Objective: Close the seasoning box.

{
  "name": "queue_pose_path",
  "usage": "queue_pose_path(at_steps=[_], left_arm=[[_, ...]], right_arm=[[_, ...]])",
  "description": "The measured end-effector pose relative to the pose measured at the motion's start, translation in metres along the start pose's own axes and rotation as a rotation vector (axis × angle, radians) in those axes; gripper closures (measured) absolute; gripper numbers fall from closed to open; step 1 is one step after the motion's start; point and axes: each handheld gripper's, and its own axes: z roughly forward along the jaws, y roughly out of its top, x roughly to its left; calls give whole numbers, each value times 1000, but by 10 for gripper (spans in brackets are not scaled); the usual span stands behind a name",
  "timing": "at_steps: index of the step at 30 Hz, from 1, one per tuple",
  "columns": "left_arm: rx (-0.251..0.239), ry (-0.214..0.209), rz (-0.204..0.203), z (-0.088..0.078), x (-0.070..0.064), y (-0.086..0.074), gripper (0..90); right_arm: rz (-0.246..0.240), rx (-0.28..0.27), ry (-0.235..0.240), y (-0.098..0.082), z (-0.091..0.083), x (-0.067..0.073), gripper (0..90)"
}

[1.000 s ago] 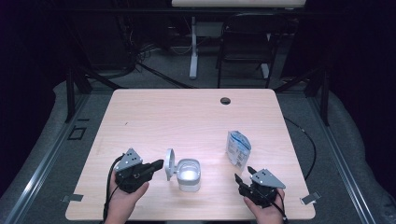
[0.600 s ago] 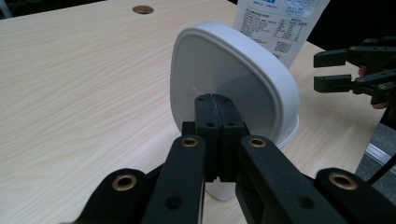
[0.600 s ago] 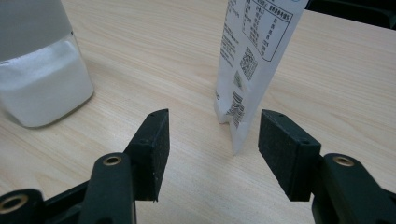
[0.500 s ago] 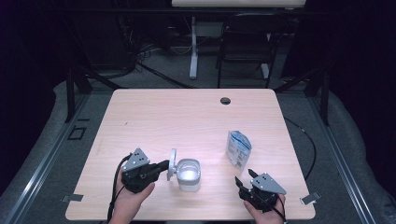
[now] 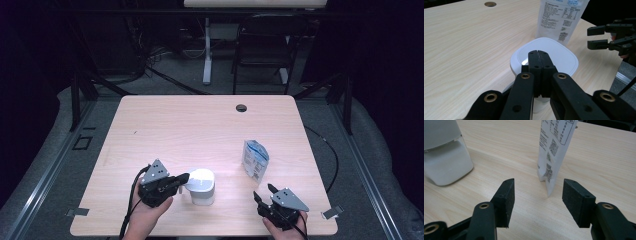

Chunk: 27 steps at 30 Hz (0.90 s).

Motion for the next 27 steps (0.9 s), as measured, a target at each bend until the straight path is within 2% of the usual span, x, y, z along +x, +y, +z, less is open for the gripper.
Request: queue_pose_path(at_steps=[6,10,15,20,21,22,27], left_arm=[[0,13,-14,-6,6,-4,900],[2,29,-17,-10,13,-9,900],[-9,50,-52,-19,23,-20,865],[-24,86,-100,-28,37,-36,756],[-23,107,-110,-29,39,-40,724],[-20,118,-114,-30,41,-43,688],[-7,154,-134,-33,49,-56,618]], right_arm=[[-9,3,-14,-1,0,0,434],[-12,8,-8,-1,0,0,434],[-26,14,-10,0,-1,1,434],[-37,13,-13,1,-1,1,434],[-36,14,-11,1,-1,1,434],[-31,18,-7,0,0,1,434],[-26,20,7,1,1,2,432]])
